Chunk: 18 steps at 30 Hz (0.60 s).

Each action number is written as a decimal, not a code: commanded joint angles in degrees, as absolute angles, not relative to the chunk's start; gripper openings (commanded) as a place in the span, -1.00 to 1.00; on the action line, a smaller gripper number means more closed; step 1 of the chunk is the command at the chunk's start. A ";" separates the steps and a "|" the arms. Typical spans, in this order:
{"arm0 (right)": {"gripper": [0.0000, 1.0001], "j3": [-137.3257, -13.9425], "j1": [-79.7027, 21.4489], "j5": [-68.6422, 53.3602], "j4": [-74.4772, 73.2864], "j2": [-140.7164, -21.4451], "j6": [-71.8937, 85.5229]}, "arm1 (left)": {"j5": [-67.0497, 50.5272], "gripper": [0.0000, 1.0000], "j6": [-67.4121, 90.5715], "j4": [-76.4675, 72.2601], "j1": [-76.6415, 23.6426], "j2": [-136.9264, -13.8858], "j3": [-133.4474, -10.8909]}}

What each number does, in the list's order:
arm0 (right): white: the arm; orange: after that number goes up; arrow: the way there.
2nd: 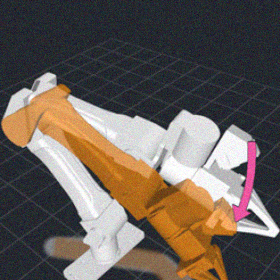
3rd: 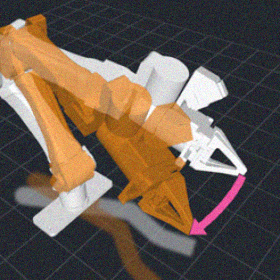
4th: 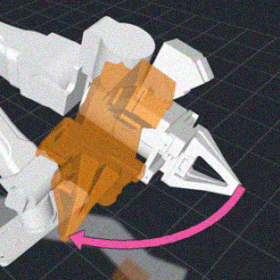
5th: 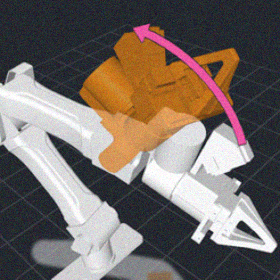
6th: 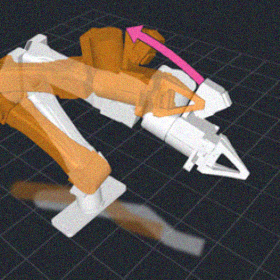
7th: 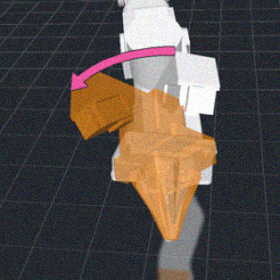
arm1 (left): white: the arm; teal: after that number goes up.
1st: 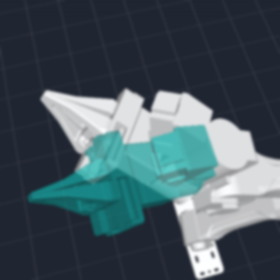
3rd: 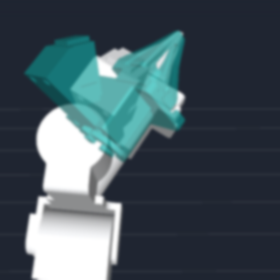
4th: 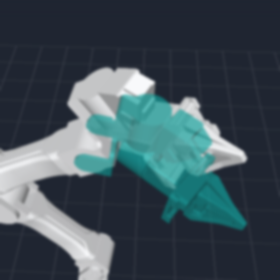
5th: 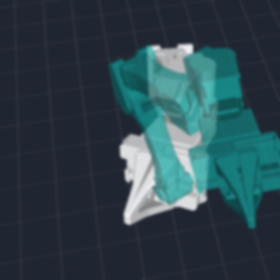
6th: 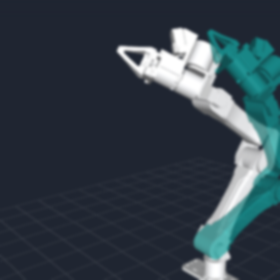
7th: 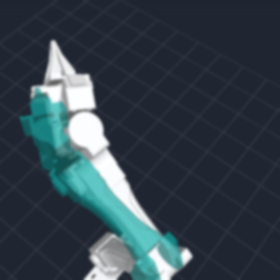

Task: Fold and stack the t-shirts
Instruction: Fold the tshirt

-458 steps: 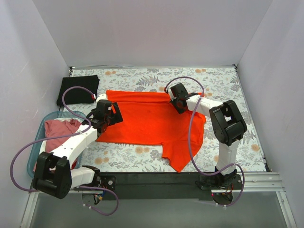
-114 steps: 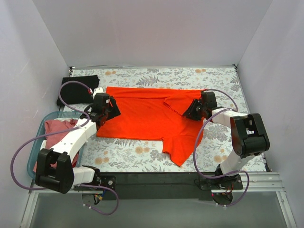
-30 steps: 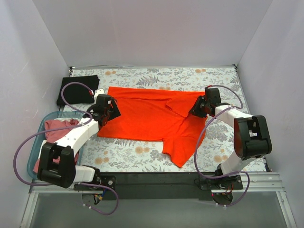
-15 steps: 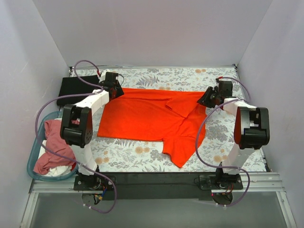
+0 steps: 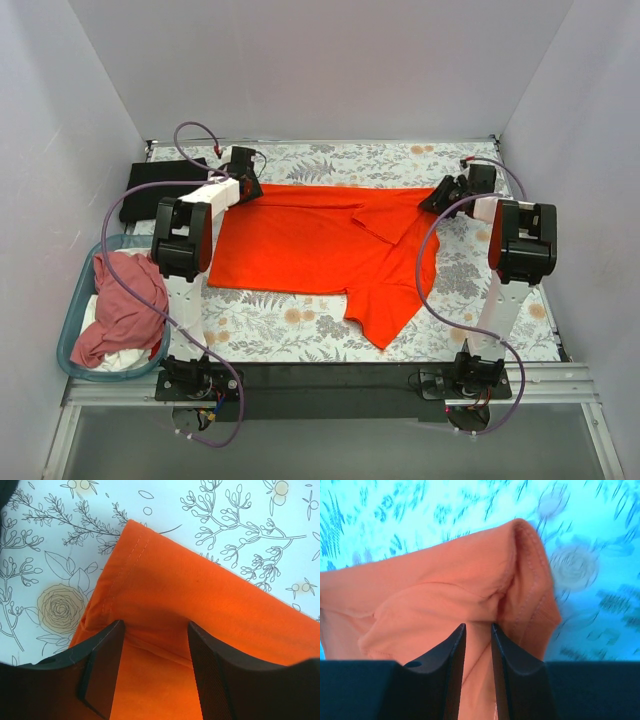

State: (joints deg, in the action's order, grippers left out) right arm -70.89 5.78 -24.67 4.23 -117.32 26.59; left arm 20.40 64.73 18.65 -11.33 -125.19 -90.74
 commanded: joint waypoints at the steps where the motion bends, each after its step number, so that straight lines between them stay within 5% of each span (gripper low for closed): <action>1: -0.32 -76.79 8.25 -22.77 4.75 -122.94 24.35 | 18.29 0.05 65.38 20.48 -10.99 -126.38 -93.07; 10: -0.31 -96.32 10.11 -27.50 0.88 -135.26 24.08 | 11.43 0.20 67.50 22.06 -10.99 -126.39 -98.17; 18: -0.21 -93.09 10.11 -27.16 -4.21 -123.24 21.36 | 11.16 0.33 67.67 23.55 -11.25 -113.22 -95.28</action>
